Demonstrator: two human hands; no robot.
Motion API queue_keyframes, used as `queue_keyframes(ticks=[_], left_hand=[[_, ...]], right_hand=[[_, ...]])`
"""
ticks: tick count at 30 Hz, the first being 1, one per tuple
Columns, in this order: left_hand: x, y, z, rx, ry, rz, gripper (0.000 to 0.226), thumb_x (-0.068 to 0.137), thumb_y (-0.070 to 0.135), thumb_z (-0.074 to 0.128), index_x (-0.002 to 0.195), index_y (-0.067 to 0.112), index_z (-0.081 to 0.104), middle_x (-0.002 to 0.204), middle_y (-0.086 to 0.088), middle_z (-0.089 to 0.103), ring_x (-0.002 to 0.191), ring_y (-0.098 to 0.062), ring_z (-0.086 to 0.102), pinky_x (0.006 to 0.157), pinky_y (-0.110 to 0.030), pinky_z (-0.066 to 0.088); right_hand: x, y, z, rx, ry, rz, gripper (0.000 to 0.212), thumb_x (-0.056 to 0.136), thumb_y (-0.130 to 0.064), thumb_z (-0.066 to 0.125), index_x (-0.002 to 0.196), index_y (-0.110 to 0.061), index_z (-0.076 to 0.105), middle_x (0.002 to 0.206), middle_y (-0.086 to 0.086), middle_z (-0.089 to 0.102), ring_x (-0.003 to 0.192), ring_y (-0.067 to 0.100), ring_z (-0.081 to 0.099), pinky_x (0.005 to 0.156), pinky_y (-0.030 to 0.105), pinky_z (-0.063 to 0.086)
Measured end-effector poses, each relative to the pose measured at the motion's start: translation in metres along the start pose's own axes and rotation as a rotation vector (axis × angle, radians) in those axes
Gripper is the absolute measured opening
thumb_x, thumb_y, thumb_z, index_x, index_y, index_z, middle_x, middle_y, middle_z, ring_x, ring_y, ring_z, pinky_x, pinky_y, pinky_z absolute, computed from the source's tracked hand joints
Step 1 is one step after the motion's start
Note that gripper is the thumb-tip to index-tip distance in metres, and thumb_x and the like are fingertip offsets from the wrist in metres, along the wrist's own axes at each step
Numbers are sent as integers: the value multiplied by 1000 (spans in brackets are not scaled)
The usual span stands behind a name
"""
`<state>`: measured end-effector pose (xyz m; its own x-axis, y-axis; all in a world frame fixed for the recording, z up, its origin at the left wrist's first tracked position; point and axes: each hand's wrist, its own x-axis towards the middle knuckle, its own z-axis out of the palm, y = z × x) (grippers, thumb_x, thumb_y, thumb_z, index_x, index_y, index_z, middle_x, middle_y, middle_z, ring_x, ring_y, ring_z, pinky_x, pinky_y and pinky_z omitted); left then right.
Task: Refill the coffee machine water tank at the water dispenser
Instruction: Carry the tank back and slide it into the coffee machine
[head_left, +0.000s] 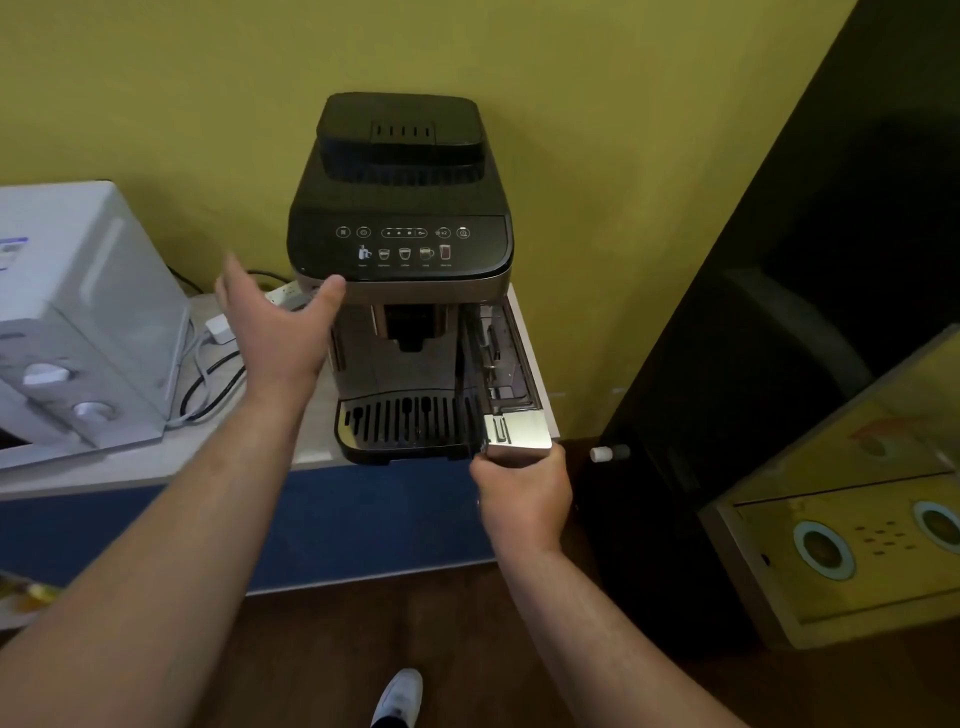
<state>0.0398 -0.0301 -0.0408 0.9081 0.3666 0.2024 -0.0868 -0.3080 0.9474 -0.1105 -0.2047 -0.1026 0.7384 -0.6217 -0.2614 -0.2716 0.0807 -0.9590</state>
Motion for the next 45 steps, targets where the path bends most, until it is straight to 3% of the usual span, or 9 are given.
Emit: queue_keyframes(ticks=[2, 5, 11, 18, 26, 29, 34, 38, 45], left_hand=[[18, -6, -8, 6, -169, -23, 103, 71, 51, 75, 154, 16, 24, 158, -9, 33, 144, -26, 32, 115, -48, 32], [24, -10, -9, 69, -325, 85, 63, 81, 34, 75, 138, 24, 49, 133, 7, 58, 126, -15, 51, 107, -46, 43], [23, -10, -3, 62, -267, 149, 48, 85, 29, 73, 130, 23, 57, 113, 15, 62, 113, -9, 57, 100, -35, 48], [23, -9, 0, 61, -241, 174, 44, 84, 34, 70, 126, 24, 61, 115, 11, 67, 108, -2, 60, 91, -24, 48], [19, -6, 1, 59, -223, 167, 43, 87, 30, 70, 127, 20, 60, 111, 12, 64, 108, -7, 58, 88, -18, 45], [19, -5, 1, 65, -222, 164, 43, 86, 31, 70, 127, 21, 60, 110, 13, 63, 106, -4, 58, 87, -16, 44], [20, -6, 1, 53, -230, 147, 44, 87, 31, 70, 128, 20, 59, 114, 12, 63, 107, -1, 56, 81, -10, 41], [22, -8, 2, 48, -232, 144, 46, 87, 31, 70, 130, 21, 57, 117, 11, 63, 109, -3, 55, 84, -12, 41], [26, -6, 1, 28, -264, 132, 48, 87, 26, 72, 131, 21, 54, 117, 13, 60, 100, 12, 51, 79, -7, 37]], right_hand=[[2, 2, 3, 7, -4, 5, 56, 70, -7, 81, 114, -24, 52, 103, -7, 62, 95, 10, 63, 68, 15, 55], [4, 3, 5, 1, -9, -2, 57, 70, -8, 82, 117, -22, 52, 104, -7, 62, 90, 7, 60, 57, 10, 49], [8, 1, 9, 11, -15, -21, 53, 70, -7, 82, 103, -29, 48, 87, -19, 56, 75, -3, 55, 54, 7, 44], [15, -1, 17, 3, -15, -22, 51, 69, -10, 83, 102, -27, 48, 87, -17, 56, 75, 0, 56, 55, 10, 46], [21, 0, 23, -26, -8, -3, 51, 70, -12, 82, 105, -25, 48, 93, -9, 59, 84, 9, 60, 59, 12, 48], [27, -1, 25, -37, -13, 3, 50, 70, -12, 82, 103, -25, 48, 87, -15, 55, 75, 1, 55, 54, 10, 45], [47, -13, 33, -44, 2, -13, 46, 69, -11, 81, 107, -17, 55, 87, -9, 60, 76, 3, 58, 41, 2, 40], [54, -13, 39, -72, 2, -39, 47, 70, -13, 81, 110, -15, 54, 95, -3, 63, 78, 7, 60, 47, 5, 44], [69, -10, 33, -190, -84, -63, 46, 69, -29, 86, 100, -24, 52, 89, -5, 63, 83, 14, 66, 71, 30, 60]])
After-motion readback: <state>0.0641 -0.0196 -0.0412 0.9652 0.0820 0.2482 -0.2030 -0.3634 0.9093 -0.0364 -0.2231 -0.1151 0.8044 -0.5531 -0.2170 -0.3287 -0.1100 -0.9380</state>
